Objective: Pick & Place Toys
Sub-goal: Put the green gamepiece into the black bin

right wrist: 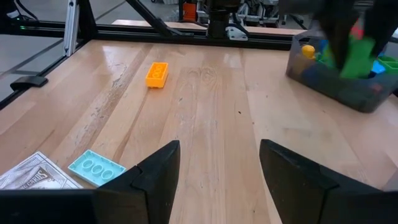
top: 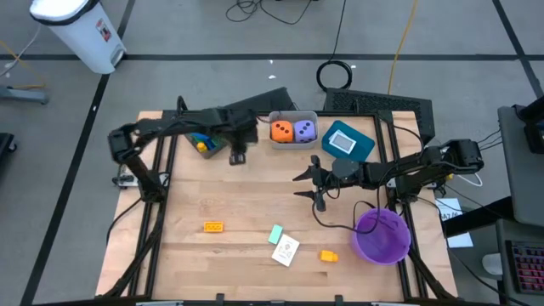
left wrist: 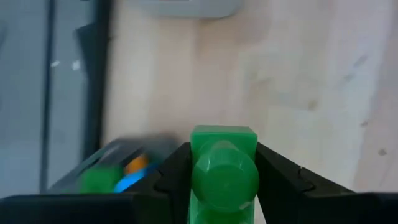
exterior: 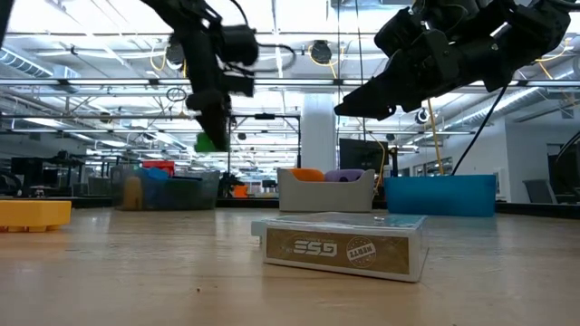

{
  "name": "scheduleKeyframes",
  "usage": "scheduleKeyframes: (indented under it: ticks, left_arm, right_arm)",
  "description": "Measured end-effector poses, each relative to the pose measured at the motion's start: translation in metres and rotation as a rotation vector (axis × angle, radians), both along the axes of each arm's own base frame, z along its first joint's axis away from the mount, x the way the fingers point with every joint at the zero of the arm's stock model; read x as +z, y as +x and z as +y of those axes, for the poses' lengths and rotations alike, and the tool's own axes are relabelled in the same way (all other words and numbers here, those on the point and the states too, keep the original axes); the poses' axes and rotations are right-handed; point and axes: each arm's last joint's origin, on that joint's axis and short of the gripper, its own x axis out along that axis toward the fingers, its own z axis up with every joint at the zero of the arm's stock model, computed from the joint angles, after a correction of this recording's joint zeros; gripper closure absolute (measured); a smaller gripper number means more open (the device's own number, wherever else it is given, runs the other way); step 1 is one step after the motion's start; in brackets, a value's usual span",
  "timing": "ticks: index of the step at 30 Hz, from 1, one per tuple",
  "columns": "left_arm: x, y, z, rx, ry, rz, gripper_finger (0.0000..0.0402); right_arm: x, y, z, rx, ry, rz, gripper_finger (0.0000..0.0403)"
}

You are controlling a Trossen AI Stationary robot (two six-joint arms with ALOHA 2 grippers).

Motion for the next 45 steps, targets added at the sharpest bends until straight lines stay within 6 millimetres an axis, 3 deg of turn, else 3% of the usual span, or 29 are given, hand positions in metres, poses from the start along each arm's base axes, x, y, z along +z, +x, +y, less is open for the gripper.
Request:
scheduleKeyframes:
  ticks: [4,8,17,22,32,45]
  left_arm:
    - [0.024,-0.028,0.011,0.109,0.038,-0.021,0.0253]
    - [0.034,-0.058,0.023,0.245,0.013,-0.002,0.0252]
    - [0.003,-0.098,0.034,0.422,-0.077,0.114,0.0251]
    - [-0.014,-0.106,0.033,0.405,-0.119,0.164,0.0251]
    - [-0.035,-0.114,0.025,0.13,-0.12,0.298,0.025]
    - [-0.041,-0.11,0.02,-0.077,-0.03,0.399,0.0249]
  right_arm:
    - [0.0,0.0,0.0,0.0,0.0,0.0,0.019]
    - [0.0,0.0,0.0,0.001,0.001,0.0,0.019]
    - [0.0,0.0,0.0,-0.001,0.006,0.0,0.019]
    - [0.0,0.0,0.0,-0.001,0.006,-0.001,0.019]
    - [0.0,0.0,0.0,-0.001,0.004,-0.001,0.019]
    - [0.0,0.0,0.0,0.0,0.004,-0.001,0.019]
